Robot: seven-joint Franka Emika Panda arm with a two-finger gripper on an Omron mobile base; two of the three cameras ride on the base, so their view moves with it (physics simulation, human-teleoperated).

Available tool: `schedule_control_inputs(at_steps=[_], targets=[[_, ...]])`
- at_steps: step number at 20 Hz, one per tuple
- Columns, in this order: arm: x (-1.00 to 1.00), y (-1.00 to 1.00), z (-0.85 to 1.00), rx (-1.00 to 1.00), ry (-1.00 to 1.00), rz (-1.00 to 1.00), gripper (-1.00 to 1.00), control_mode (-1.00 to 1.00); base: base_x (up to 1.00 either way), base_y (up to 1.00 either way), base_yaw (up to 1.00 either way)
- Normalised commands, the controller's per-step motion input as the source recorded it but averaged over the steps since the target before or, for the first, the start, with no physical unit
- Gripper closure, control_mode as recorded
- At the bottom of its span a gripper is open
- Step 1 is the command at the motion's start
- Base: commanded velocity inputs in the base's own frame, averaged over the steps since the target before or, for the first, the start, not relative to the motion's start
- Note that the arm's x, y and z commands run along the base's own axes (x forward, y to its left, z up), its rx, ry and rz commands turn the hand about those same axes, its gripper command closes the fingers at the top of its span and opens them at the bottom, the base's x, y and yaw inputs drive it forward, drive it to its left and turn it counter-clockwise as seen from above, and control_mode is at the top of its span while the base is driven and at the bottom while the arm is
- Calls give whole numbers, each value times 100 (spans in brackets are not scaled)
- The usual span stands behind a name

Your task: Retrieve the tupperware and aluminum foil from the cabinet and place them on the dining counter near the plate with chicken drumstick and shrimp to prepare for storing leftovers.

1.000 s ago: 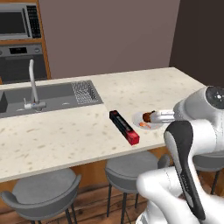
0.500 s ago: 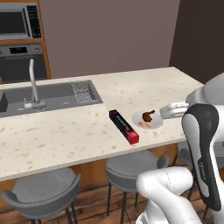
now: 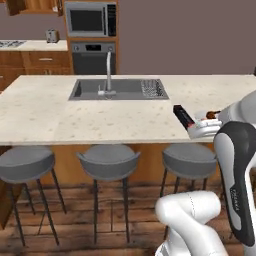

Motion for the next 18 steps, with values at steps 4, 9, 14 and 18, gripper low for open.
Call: schedule_control_inputs(at_steps=[4, 9, 14, 18], targets=[[0, 0, 0, 0, 0, 0, -100, 100, -8, 100, 37], [0, 0, 0, 0, 0, 0, -100, 100, 0, 100, 26], [0, 0, 0, 0, 0, 0, -100, 100, -5, 100, 12], [0, 0, 0, 0, 0, 0, -100, 100, -45, 100, 8]])
